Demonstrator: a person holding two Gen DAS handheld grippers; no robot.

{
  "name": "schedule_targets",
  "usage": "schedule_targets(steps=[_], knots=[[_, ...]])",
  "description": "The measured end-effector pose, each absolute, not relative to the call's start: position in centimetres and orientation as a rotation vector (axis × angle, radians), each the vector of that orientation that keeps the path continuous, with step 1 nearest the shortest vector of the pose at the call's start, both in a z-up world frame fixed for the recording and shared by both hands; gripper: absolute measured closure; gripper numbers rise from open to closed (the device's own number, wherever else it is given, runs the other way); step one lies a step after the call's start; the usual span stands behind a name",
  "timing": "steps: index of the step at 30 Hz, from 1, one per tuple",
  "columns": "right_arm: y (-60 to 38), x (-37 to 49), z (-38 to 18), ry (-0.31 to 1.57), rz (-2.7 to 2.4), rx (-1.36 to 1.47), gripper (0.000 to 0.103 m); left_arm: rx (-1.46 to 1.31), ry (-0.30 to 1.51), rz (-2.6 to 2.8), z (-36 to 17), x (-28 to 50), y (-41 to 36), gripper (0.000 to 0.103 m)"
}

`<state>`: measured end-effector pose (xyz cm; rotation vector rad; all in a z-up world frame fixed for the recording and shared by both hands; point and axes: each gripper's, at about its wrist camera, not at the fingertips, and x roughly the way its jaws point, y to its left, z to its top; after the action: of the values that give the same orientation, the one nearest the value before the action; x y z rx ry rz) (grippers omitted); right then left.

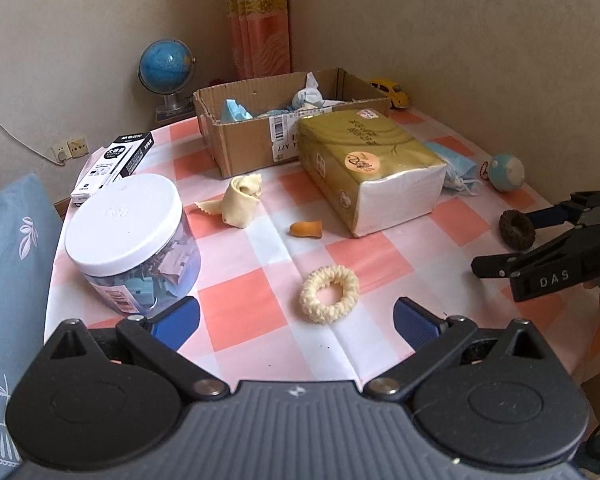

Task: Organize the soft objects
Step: 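Grasp the cream scrunchie with left gripper while right gripper grasps the brown scrunchie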

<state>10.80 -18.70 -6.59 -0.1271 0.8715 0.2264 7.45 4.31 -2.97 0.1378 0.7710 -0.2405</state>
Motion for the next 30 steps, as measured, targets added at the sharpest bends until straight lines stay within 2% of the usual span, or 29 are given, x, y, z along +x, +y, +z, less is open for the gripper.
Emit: schedule_targets(steps=[9, 12, 18, 20, 22, 28, 30], knots=[[-16.1, 9.6, -6.6, 0.862, 0.352, -0.201, 0.0, 0.147, 0.786, -0.27, -3.8, 7.9, 3.5, 0.001], [-16.3, 9.3, -6.7, 0.843, 0.354, -0.196, 0.0, 0.141, 0.79, -0.28, -4.2, 8.2, 3.3, 0.004], [-16.6, 9.3, -6.8, 0.831, 0.352, -0.191, 0.0, 0.138, 0.813, -0.275, -5.4, 9.2, 2.7, 0.016], [-16.5, 9.3, -6.7, 0.834, 0.356, -0.194, 0.0, 0.135, 0.826, -0.275, -5.8, 9.6, 2.5, 0.032], [-16.5, 9.4, -6.8, 0.835, 0.358, -0.195, 0.0, 0.117, 0.84, -0.28, -6.1, 9.9, 2.5, 0.041], [-16.5, 9.2, -6.8, 0.818, 0.363, -0.193, 0.0, 0.12, 0.836, -0.274, -6.2, 10.3, 1.8, 0.041], [-16.6, 9.2, -6.9, 0.811, 0.364, -0.193, 0.0, 0.119, 0.832, -0.284, -6.2, 10.3, 1.5, 0.044]])
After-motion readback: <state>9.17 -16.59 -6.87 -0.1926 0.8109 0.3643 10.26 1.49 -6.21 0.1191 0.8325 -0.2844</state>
